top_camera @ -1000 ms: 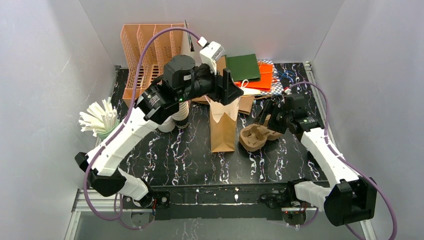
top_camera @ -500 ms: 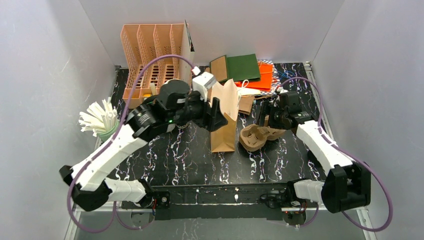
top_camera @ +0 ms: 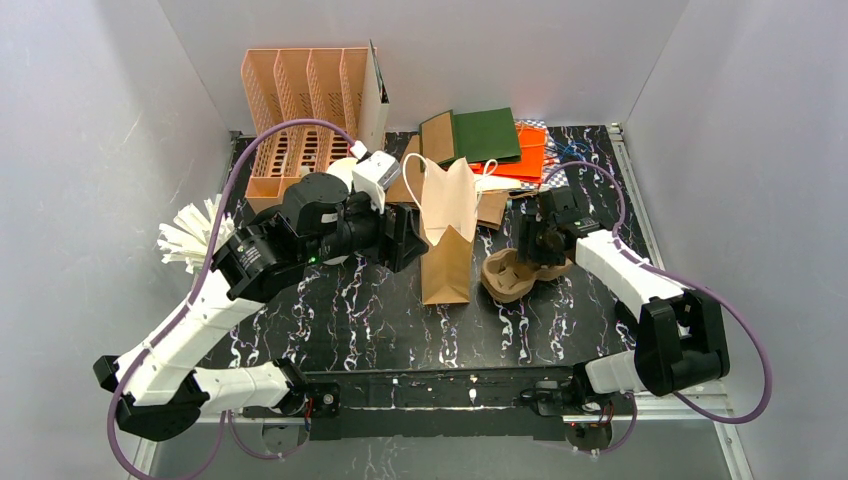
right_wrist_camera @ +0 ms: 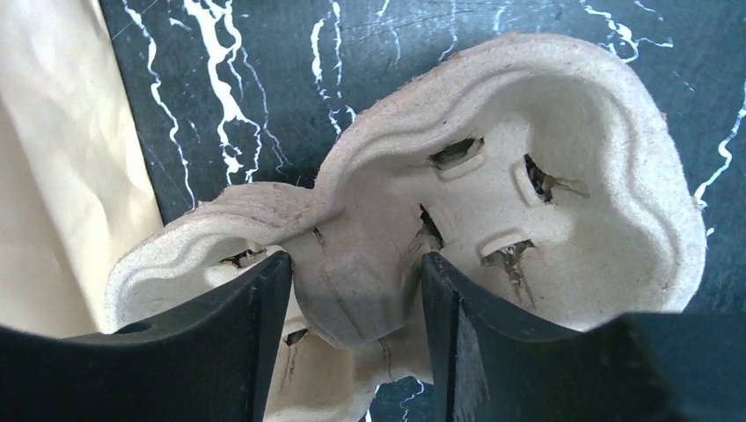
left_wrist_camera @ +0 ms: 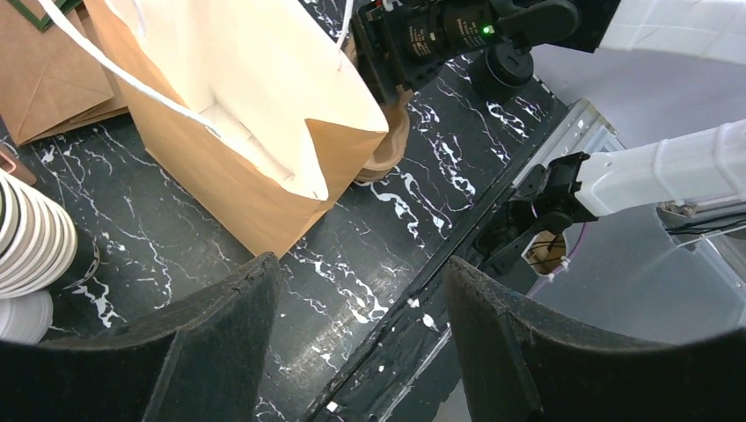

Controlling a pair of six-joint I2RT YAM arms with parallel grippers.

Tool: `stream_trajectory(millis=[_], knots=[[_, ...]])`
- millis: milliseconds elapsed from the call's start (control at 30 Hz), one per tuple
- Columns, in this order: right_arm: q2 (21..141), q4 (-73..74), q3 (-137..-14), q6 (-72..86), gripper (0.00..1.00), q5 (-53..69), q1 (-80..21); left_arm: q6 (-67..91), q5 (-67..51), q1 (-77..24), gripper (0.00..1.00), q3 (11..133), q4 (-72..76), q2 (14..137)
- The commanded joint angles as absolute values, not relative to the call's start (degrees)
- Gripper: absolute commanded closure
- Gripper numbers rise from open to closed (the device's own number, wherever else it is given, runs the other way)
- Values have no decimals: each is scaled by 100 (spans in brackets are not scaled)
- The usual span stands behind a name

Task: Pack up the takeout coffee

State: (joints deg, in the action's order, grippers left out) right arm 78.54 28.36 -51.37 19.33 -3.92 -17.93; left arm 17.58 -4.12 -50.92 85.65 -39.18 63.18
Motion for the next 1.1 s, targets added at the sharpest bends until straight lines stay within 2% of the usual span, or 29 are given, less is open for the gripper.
stream_trajectory(millis=[0,167,367,500,567,600,667,867,1067], knots=[[7842,2963,-5382,2523,40,-999,-1810,1629,-213,-5107,34,8539,-4108,6190],[7801,3054,-5300,3527,50,-1416,-1805,1600,-132,-5106,34,8537,-4164,6205],[7475,3391,-5327,5316,51,-1985,-1800,1612,-105,-5106,33,8533,-4182,6189],[7478,3594,-5604,5297,34,-1769,-1794,1627,-92,-5106,33,8526,-4191,6171],[7467,3716,-5738,5152,12,-1729,-1801,1626,-80,-5107,33,8512,-4206,6149],[7438,3733,-5792,4981,7,-1727,-1797,1626,-79,-5107,33,8508,-4209,6133],[7356,3691,-5845,4427,3,-1677,-1797,1633,-79,-5108,32,8478,-4221,6097],[7228,3541,-5715,2927,11,-1490,-1800,1728,-203,-5111,32,8230,-4123,6009],[7734,4059,-6039,2996,21,-1563,-1802,2428,-695,-5107,37,7178,-3293,5852]])
